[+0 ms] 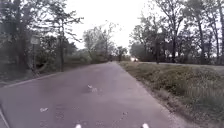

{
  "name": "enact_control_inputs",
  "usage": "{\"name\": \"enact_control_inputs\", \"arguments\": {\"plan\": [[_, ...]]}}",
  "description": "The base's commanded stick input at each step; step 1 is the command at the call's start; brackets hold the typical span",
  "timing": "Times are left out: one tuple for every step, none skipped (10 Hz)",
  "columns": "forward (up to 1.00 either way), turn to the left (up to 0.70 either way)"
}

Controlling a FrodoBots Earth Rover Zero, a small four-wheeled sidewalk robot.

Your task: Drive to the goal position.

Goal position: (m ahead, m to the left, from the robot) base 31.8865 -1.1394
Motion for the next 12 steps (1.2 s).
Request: {"name": "enact_control_inputs", "arguments": {"plan": [[0.7,0.0],[0.7,0.0],[0.7,0.0],[0.7,0.0],[0.7,0.0],[0.7,0.0],[0.7,0.0],[0.7,0.0],[0.7,0.0],[0.7,0.0],[0.7,0.0],[0.7,0.0]]}}
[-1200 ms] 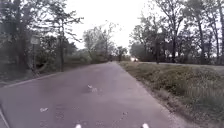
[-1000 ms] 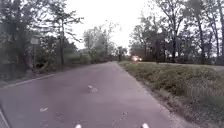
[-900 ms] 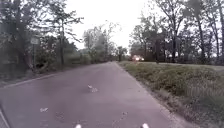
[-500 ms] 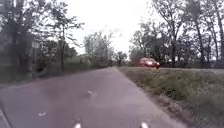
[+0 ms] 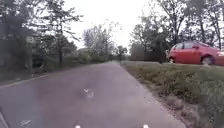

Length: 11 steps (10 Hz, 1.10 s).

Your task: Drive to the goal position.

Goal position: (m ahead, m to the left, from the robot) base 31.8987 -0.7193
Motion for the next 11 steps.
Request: {"name": "enact_control_inputs", "arguments": {"plan": [[0.7,0.0],[0.72,0.0],[0.85,0.0],[0.85,0.0],[1.0,0.0],[1.0,0.0],[1.0,-0.35],[1.0,-0.36],[1.0,-0.19],[1.0,-0.02],[1.0,0.0]]}}
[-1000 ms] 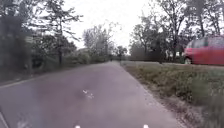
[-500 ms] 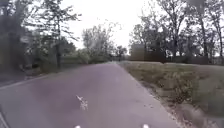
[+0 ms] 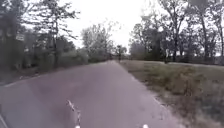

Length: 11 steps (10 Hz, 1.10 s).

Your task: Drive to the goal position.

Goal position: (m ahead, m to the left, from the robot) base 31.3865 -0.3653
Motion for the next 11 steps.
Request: {"name": "enact_control_inputs", "arguments": {"plan": [[1.0,0.0],[1.0,0.0],[1.0,0.0],[1.0,0.0],[1.0,0.0],[1.0,0.0],[1.0,0.0],[1.0,0.0],[1.0,0.0],[1.0,0.0],[1.0,0.0]]}}
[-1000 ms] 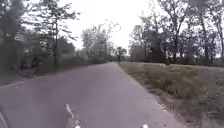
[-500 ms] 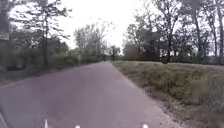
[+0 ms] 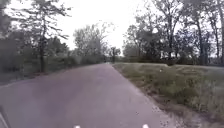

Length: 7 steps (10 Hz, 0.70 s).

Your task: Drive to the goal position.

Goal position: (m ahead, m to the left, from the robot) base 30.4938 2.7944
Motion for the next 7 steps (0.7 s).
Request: {"name": "enact_control_inputs", "arguments": {"plan": [[1.0,0.0],[1.0,0.0],[1.0,0.0],[1.0,0.0],[1.0,0.0],[1.0,0.0],[1.0,0.0]]}}
